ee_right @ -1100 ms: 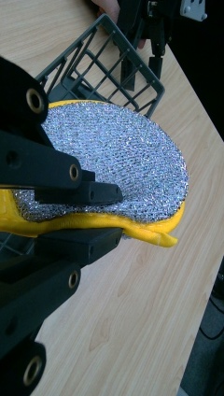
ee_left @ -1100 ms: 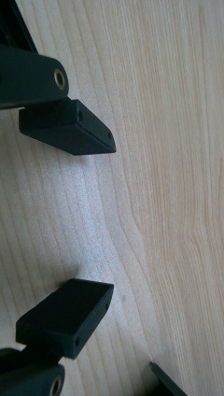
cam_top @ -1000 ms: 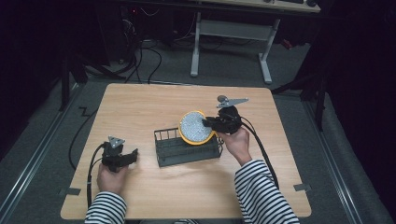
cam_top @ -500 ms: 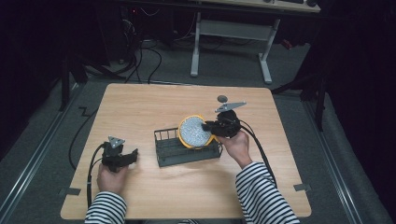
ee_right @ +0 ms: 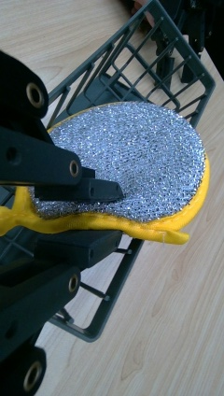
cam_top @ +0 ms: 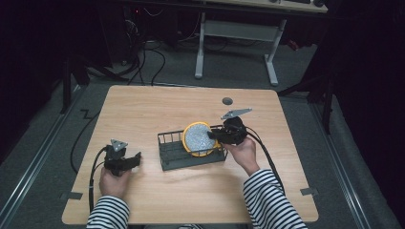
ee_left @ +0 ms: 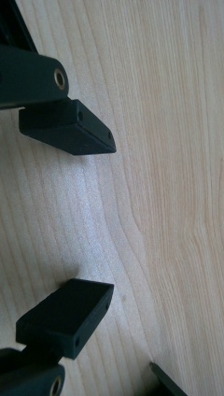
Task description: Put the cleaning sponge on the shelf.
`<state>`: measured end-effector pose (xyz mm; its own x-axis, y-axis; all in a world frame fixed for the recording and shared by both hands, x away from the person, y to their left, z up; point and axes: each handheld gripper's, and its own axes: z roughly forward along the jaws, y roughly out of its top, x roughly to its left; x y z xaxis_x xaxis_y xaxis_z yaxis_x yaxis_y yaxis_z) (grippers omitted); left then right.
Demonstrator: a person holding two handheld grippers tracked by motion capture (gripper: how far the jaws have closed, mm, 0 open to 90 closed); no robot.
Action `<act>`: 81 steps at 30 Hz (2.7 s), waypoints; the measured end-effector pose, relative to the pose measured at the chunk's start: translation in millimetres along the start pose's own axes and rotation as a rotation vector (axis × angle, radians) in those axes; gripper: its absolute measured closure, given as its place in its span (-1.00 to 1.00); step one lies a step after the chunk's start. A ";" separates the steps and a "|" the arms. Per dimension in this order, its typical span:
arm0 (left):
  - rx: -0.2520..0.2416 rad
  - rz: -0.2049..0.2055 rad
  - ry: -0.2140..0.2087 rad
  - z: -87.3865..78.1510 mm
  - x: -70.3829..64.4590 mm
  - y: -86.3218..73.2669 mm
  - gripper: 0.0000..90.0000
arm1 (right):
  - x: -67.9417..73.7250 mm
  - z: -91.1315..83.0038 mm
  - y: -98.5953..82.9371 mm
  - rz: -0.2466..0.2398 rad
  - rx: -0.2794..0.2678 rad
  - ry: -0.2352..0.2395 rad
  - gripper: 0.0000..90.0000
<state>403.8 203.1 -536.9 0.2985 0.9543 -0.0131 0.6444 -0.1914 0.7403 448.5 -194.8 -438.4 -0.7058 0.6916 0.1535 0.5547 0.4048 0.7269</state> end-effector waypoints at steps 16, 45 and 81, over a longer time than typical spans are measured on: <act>0.000 -0.001 0.000 0.0 0.0 0.0 -0.38 | -12.8 -45.3 -5.6 0.083 -0.130 -0.091 0.15; 0.000 -0.001 0.001 0.0 0.0 0.0 -0.38 | -42.0 -120.9 -66.1 0.183 -0.223 -0.218 0.19; 0.000 -0.001 0.000 0.0 0.0 0.0 -0.38 | -45.8 -118.3 -134.9 0.285 -0.222 -0.246 0.19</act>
<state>403.9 203.1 -536.8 0.2974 0.9546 -0.0138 0.6448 -0.1902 0.7403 353.9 -351.9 -464.2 -0.3975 0.8897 0.2245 0.5850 0.0573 0.8090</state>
